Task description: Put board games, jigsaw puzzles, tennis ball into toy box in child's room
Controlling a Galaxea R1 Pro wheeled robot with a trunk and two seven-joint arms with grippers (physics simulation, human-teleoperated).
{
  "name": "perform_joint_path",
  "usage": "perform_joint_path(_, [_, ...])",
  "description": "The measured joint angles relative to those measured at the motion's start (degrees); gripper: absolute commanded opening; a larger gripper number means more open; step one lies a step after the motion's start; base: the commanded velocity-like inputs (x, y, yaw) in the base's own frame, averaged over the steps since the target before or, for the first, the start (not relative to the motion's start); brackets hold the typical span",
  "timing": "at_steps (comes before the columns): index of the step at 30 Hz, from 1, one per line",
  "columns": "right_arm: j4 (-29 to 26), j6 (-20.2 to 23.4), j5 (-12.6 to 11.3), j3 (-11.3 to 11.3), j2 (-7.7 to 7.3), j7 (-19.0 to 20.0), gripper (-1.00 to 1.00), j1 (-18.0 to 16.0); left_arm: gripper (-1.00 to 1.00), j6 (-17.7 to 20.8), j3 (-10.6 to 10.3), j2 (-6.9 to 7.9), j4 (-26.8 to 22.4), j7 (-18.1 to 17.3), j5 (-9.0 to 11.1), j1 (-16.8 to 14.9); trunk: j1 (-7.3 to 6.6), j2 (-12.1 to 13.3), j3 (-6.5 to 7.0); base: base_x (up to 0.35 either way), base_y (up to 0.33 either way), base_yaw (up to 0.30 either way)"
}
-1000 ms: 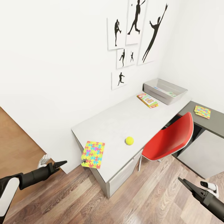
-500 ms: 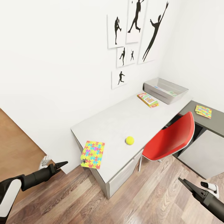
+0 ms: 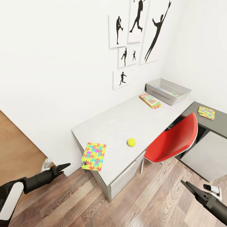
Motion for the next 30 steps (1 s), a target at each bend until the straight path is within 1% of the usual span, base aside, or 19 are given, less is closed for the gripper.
perform_joint_path(9, [0.48,-0.01,0.00,0.00,0.00,0.03,1.00,0.00,1.00,-0.22,-0.04,-1.26,0.01,0.16,-0.47,0.01,0.00,0.00,0.00,-0.001,-0.001,0.000])
perform_joint_path(13, [0.61,-0.01,0.01,-0.07,0.00,0.07,1.00,0.00,1.00,-0.32,-0.08,-1.74,0.04,0.35,-0.60,-0.02,0.01,0.00,0.00,-0.066,-0.113,0.000])
perform_joint_path(18, [0.66,0.00,0.01,-0.09,0.00,0.05,1.00,0.00,1.00,-0.36,-0.25,-1.92,0.03,0.52,-0.65,-0.02,0.01,0.00,0.00,-0.066,-0.181,0.000])
perform_joint_path(27, [0.70,-0.01,-0.01,-0.16,0.00,0.03,1.00,0.00,1.00,-0.37,-0.35,-1.91,0.05,0.35,-0.71,-0.01,0.00,0.00,0.00,-0.012,-0.044,0.000])
perform_joint_path(30, [0.69,0.00,0.00,-0.16,0.00,0.01,1.00,0.00,1.00,-0.40,-0.35,-1.91,0.06,0.35,-0.73,-0.02,0.00,0.00,0.00,-0.002,-0.137,0.000])
